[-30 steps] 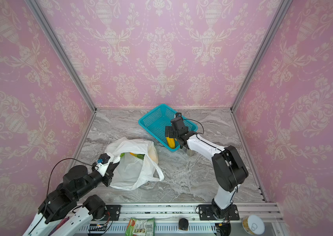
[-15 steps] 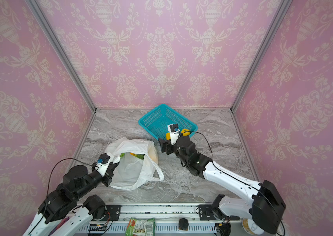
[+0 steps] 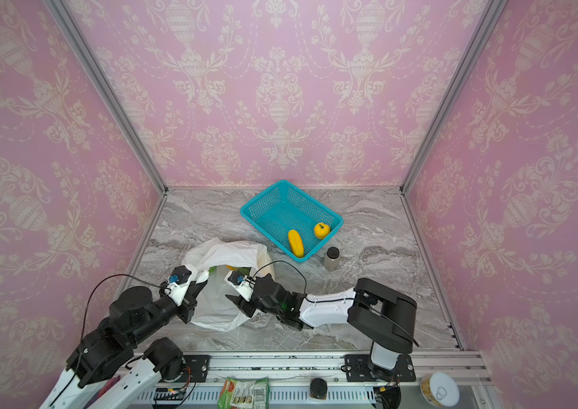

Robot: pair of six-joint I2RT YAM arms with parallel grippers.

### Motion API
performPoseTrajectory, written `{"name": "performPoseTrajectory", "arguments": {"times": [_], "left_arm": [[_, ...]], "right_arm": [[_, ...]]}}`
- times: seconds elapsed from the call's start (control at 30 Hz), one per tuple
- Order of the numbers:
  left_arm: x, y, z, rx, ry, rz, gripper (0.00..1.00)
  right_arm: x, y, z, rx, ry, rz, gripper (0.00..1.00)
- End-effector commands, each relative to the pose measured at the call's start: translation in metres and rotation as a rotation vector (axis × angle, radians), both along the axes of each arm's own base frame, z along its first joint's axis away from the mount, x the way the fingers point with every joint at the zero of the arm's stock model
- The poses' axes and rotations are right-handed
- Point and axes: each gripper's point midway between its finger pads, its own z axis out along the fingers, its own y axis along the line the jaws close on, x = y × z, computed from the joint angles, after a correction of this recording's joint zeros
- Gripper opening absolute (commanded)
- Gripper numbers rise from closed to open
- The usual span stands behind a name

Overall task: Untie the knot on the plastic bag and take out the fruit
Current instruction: 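Reach the right gripper back into the bag toward the orange-green fruit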

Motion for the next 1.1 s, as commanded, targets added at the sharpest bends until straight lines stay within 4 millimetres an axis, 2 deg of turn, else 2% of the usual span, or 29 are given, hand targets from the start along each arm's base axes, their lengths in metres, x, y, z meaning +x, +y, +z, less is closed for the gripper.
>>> {"name": "performPoseTrajectory", "arguments": {"times": [0.0,0.13,0.33,0.5,0.53,0.83,0.97,1.07], "left_arm": [[-0.001,0.000,0.009,-0.013,-0.026,-0.007,0.00],[-0.001,0.002,0.009,-0.013,-0.028,0.001,0.00],[-0.001,0.001,0.010,-0.013,-0.028,0.001,0.00],[0.000,0.002,0.010,-0.014,-0.029,0.007,0.00],[0.000,0.002,0.009,-0.012,-0.026,0.006,0.00],[-0.001,0.002,0.010,-0.015,-0.031,0.004,0.00],[-0.001,0.002,0.010,-0.014,-0.029,0.006,0.00],[-0.001,0.002,0.010,-0.015,-0.031,0.004,0.00]], "right_arm": [[0.023,0.013,0.008,0.012,-0.048,-0.077,0.46],[0.042,0.014,-0.021,-0.136,-0.086,-0.146,0.46],[0.072,0.000,-0.041,-0.324,-0.198,-0.268,0.48],[0.091,-0.014,-0.067,-0.521,-0.255,-0.320,0.49],[0.098,-0.008,-0.058,-0.519,-0.267,-0.335,0.48],[0.119,-0.012,-0.059,-0.547,-0.231,-0.357,0.56],[0.123,-0.011,-0.067,-0.562,-0.197,-0.349,0.66],[0.131,-0.014,-0.076,-0.569,-0.160,-0.348,0.70]]}}
